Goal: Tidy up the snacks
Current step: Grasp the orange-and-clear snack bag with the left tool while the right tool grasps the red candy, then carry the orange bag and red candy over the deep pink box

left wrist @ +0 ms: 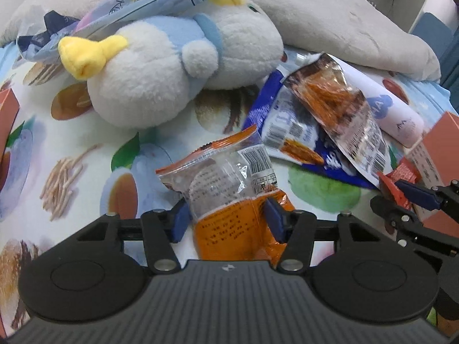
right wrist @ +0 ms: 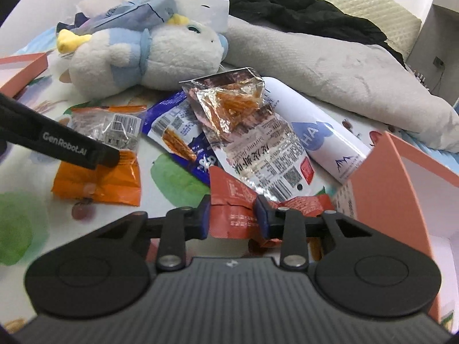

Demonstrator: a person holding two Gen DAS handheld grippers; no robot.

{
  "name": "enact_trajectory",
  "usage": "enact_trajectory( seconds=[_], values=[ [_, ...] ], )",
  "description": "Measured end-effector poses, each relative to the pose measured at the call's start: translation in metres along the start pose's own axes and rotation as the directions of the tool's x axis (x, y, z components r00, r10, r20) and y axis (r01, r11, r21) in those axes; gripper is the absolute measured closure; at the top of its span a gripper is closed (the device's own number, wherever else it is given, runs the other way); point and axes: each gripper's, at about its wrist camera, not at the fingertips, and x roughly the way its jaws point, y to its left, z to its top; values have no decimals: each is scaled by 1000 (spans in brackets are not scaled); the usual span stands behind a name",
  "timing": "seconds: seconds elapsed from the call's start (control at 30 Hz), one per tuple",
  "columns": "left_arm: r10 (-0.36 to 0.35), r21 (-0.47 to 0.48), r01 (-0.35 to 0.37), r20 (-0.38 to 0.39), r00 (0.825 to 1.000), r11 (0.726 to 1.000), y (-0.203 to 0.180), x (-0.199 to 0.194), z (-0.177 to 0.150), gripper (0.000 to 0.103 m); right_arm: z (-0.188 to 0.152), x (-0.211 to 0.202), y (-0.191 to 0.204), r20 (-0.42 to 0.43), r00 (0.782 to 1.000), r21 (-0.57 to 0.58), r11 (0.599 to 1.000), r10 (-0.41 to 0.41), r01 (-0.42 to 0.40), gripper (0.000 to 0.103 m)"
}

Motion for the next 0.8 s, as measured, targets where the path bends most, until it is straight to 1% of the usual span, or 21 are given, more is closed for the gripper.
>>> enact_trajectory(
  seconds=[0.17, 0.2, 0.4, 0.6, 0.8],
  values=[
    [-16, -13, 16, -19, 1000, 1000, 2, -16, -14, 48, -5, -18, 5, 2, 1000, -13, 1000, -7, 7, 72],
    [-19, -14, 19, -23, 1000, 1000, 2, -20, -17, 49, -6, -22, 6, 3, 1000, -14, 1000, -8, 8, 76],
    [-28, -20, 28, -42, 999, 999, 0, -46, -43, 51, -12, -50, 12, 19, 999, -27, 999, -29, 29, 85],
    [-41, -17, 40, -51, 998, 999, -5, -71, -69, 52, -20, -79, 18, 27, 999, -10, 999, -31, 31, 89],
    [-53, -3, 53, -38, 998, 999, -12, -94, -87, 52, -31, -106, 26, 35, 999, 10, 1000, -25, 24, 90]
  ],
)
